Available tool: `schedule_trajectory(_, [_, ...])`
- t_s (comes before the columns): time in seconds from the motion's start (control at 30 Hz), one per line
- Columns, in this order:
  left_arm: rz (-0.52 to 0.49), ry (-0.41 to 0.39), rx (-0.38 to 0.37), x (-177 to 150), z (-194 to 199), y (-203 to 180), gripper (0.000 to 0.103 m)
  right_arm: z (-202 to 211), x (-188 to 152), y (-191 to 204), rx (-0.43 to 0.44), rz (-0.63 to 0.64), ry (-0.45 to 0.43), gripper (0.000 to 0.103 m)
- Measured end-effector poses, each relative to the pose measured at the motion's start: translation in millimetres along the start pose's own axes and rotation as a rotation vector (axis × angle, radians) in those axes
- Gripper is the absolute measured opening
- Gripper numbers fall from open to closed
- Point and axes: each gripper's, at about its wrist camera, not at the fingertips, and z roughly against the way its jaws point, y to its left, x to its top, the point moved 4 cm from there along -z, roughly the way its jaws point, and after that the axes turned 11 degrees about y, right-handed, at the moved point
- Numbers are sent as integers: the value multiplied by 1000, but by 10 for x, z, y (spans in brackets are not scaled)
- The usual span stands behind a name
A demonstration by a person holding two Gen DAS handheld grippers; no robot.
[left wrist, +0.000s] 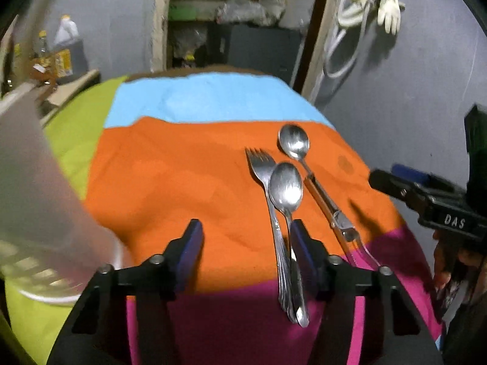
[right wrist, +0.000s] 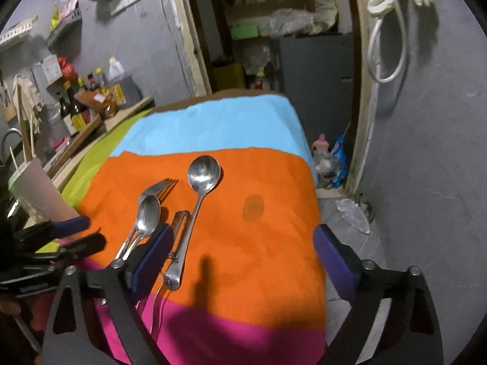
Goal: Organize utensils
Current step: 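Move both tools back down to the fork and spoons on the cloth, then close the left tool on the metal fork while the right tool grasps the large spoon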
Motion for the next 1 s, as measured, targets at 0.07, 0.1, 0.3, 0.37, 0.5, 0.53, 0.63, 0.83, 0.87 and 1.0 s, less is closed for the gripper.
schedule_trajectory(0.07, [-4, 28, -7, 16, -70, 9, 46, -79, 40, 20, 2, 17, 24, 80])
schedule_trajectory(0.1, [-6, 35, -5, 28, -105, 14, 46, -109, 61, 29, 0, 24, 32, 78])
schedule_trajectory(0.3, [-30, 65, 20, 116, -223, 5, 41, -276, 160, 73, 4, 53, 59, 71])
schedule_trajectory(0.37, [-52, 65, 46, 145, -253, -18, 40, -301, 178, 61, 6, 48, 63, 71])
schedule_trajectory(0.5, [-74, 69, 73, 235, -373, -52, 40, -327, 179, 12, 15, 27, 71, 71])
schedule_trajectory(0.53, [-77, 70, 76, 259, -396, -54, 40, -327, 176, -13, 19, 18, 73, 71])
schedule_trajectory(0.63, [-74, 69, 82, 330, -444, -31, 37, -328, 183, -24, 20, 8, 74, 71])
schedule_trajectory(0.83, [-60, 54, 91, 477, -498, -19, 19, -348, 200, -1, 11, 24, 80, 62])
schedule_trajectory(0.87, [-67, 48, 97, 475, -501, -20, 19, -358, 207, 11, 7, 30, 82, 61])
schedule_trajectory(1.0, [-65, 45, 89, 441, -471, 11, 18, -410, 259, 74, 5, 60, 95, 53])
